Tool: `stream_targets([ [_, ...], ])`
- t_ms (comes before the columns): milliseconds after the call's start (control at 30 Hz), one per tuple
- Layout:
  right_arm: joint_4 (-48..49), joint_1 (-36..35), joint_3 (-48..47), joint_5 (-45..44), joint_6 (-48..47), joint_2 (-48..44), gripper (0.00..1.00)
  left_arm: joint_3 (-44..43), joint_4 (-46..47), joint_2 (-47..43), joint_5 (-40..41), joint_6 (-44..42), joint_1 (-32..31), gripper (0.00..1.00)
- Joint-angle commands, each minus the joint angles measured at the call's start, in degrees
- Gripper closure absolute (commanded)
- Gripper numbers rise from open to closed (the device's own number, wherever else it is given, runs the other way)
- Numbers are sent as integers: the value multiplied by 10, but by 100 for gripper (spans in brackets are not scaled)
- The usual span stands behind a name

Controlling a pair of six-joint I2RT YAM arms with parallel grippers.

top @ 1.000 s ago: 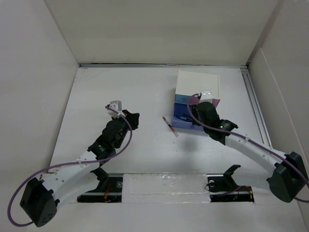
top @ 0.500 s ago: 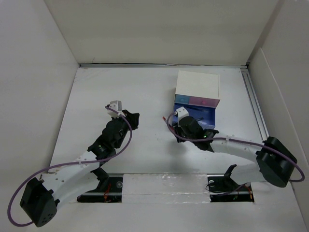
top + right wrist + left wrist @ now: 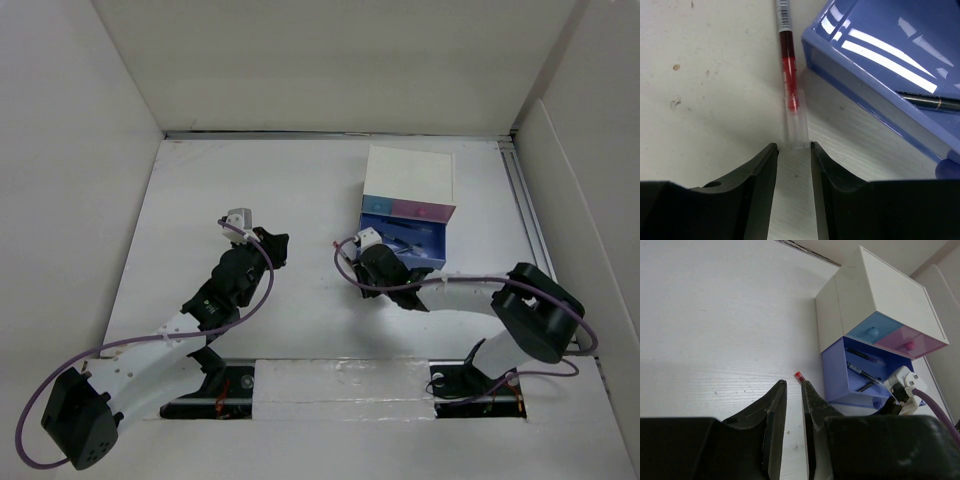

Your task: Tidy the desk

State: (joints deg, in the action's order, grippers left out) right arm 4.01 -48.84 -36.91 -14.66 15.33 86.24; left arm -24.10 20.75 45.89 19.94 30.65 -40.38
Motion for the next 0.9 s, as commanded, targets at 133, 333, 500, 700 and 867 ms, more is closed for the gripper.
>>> stream_targets([
  [133, 50, -3, -11, -13, 6, 31, 64, 3, 22, -10, 3, -1, 1, 85],
  [333, 23, -9, -26, -48, 2, 33, 56, 2, 23, -8, 1, 0, 1, 85],
  [500, 48, -9, -33, -26, -1, 57, 74, 2, 21, -9, 3, -1, 1, 85],
  [700, 30, -20, -33, -30, 6, 15, 99, 3, 21, -10, 3, -1, 1, 85],
  [867, -22, -30, -36, -49, -2, -107, 99, 1, 23, -5, -1, -1, 1, 85],
])
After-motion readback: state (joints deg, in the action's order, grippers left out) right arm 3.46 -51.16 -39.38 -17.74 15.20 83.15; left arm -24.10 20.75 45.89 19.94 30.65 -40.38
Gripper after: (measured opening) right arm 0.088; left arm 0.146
